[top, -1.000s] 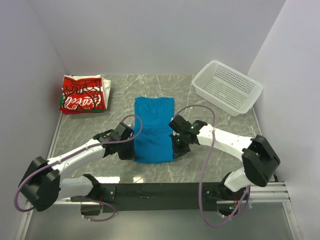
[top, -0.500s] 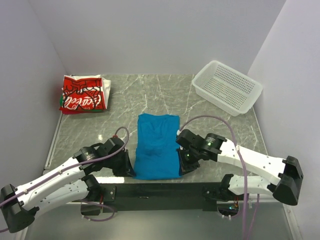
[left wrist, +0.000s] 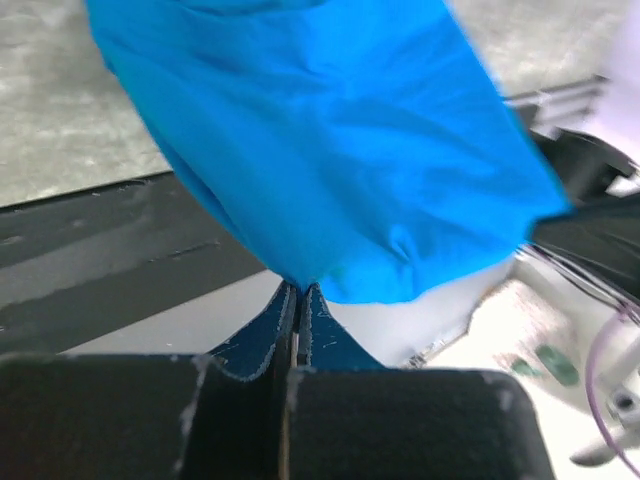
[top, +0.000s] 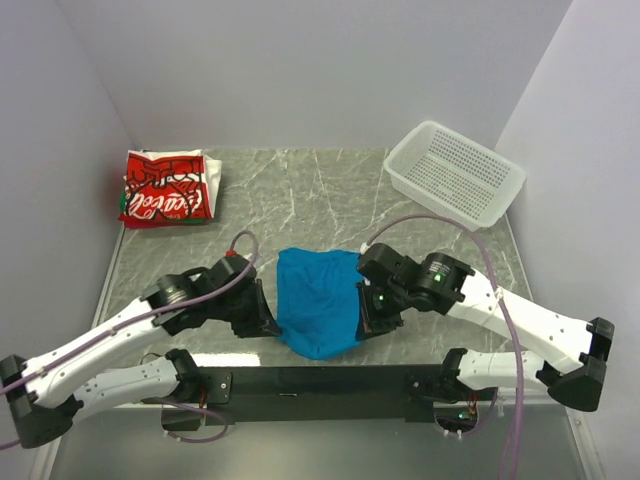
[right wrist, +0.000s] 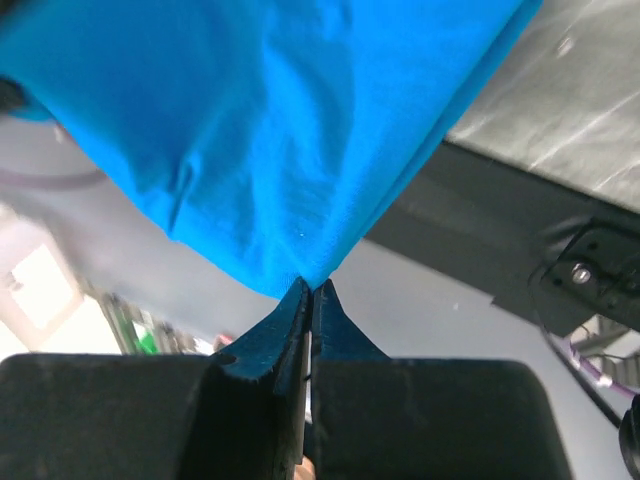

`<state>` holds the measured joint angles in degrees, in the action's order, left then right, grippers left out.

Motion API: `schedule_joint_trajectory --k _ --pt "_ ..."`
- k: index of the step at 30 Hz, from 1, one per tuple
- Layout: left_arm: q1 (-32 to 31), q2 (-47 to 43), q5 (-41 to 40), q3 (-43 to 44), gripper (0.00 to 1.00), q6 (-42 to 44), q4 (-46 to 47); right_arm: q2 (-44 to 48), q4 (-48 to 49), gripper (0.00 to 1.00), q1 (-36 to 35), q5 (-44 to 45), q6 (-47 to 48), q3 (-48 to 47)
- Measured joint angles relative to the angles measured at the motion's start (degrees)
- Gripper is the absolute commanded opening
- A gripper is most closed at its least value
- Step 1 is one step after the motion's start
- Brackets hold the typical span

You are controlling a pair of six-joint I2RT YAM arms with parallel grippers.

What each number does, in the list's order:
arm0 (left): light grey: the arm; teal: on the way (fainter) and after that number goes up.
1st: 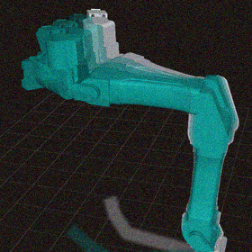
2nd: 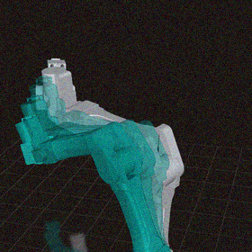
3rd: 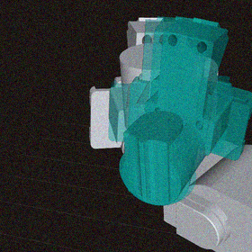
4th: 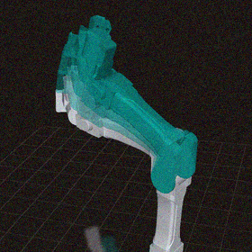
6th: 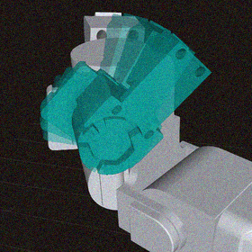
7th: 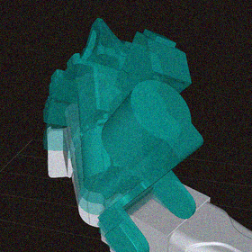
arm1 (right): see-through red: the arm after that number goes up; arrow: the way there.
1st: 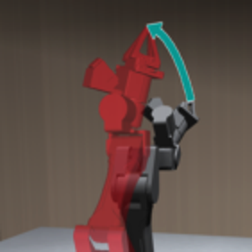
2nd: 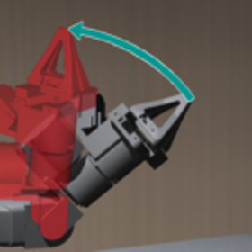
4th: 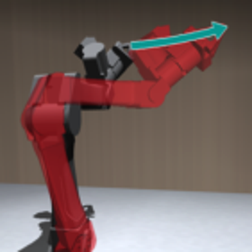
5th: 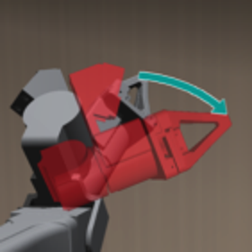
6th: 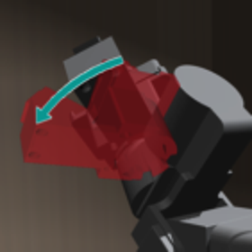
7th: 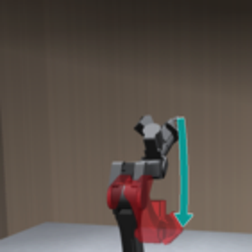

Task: Fold and stack the t-shirts
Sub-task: Fold the tshirt

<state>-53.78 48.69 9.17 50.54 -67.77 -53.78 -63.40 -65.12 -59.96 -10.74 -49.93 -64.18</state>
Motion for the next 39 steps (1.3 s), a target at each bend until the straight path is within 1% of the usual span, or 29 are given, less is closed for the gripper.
schedule_joint_trajectory --k 5,9,12,17,22,32,39 --pt "0.9 8.3 -3.0 2.1 0.00 2.5 -0.1 -2.9 1.6 0.00 6.6 0.9 1.8 -0.4" --pt "4.5 11.6 -3.3 3.3 0.00 5.7 2.1 -5.8 3.0 0.00 11.9 1.2 4.7 -1.1" --pt "7.3 13.6 -3.4 4.3 0.00 7.6 4.0 -8.5 4.2 0.00 14.1 1.3 7.0 -3.1" --pt "10.9 15.6 -3.4 5.3 0.00 9.8 6.3 -12.5 5.6 0.00 16.0 1.4 10.4 -6.8" --pt "14.0 16.4 -3.4 6.3 0.00 11.4 7.5 -14.1 6.0 0.00 18.0 1.7 12.7 -8.7" --pt "18.0 21.6 -2.1 9.0 0.00 15.0 11.0 -17.9 7.5 0.00 21.8 1.7 16.3 -11.0" --pt "20.8 26.1 -1.4 9.7 0.00 18.2 12.9 -24.1 9.1 0.00 23.9 1.7 18.4 -14.6"
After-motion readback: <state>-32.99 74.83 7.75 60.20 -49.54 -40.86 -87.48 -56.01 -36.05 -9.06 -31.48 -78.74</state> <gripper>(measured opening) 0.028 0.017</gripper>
